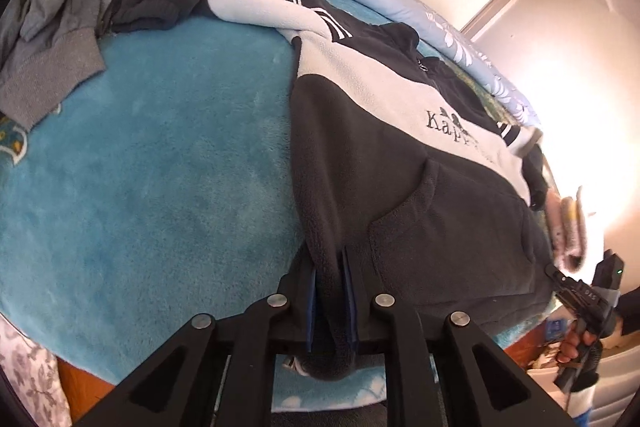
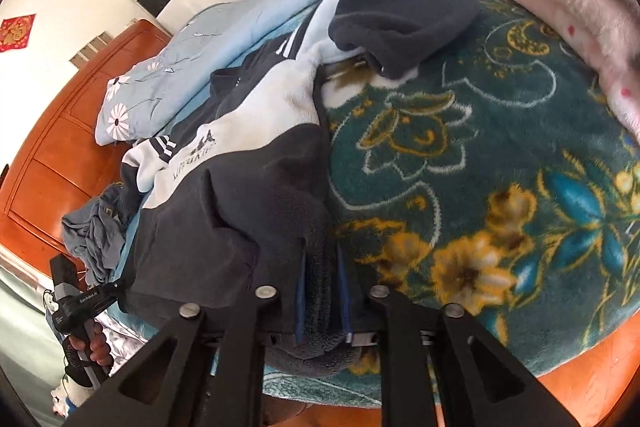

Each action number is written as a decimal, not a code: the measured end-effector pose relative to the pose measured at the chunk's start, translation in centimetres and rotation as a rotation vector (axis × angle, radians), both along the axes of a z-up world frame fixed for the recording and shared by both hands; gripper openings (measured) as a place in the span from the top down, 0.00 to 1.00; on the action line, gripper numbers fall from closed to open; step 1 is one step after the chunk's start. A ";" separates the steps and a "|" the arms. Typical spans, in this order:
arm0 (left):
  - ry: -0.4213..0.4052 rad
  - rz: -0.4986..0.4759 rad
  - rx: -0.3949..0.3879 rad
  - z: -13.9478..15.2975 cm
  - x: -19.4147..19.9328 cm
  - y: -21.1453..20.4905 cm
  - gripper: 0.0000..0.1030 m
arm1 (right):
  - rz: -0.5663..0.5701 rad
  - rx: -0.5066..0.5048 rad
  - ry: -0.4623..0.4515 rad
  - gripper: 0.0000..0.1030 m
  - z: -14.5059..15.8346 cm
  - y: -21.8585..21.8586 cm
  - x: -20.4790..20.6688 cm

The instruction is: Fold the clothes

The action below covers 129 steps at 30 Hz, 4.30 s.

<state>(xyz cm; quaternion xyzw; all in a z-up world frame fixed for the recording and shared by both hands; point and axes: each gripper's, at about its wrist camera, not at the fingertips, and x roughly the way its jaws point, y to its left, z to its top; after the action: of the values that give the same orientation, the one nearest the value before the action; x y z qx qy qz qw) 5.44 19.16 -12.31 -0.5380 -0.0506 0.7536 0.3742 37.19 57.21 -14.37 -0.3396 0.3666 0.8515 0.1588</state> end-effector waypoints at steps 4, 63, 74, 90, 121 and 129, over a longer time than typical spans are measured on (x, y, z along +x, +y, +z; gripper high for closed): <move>0.134 0.098 -0.056 3.3 0.5 -0.7 0.72 | -0.036 0.183 -0.049 0.71 1.9 1.4 -0.7; 0.305 0.211 -0.188 2.5 -13.6 -2.3 0.44 | 0.535 0.073 -0.297 0.44 4.2 -12.9 -50.2; 0.588 0.044 -0.643 -1.0 -18.5 5.3 0.45 | 0.532 0.081 -0.211 0.42 8.5 -8.7 -40.1; 0.092 0.146 0.166 22.9 -24.0 2.7 0.77 | 0.394 -0.015 -0.113 0.42 7.9 0.8 -30.2; -0.368 -0.358 0.154 7.0 -6.1 35.5 0.43 | 0.160 -0.154 -0.027 0.42 3.5 13.3 -15.4; 0.065 -0.027 -0.089 8.8 -11.6 23.0 0.38 | 0.189 -0.222 0.076 0.41 2.5 11.9 -23.1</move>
<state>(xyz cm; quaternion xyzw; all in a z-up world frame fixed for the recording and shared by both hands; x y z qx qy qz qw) -6.14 42.15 -3.48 -0.5298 0.0028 0.7671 0.3616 14.04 69.08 -11.84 -0.3558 0.4308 0.8290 0.0254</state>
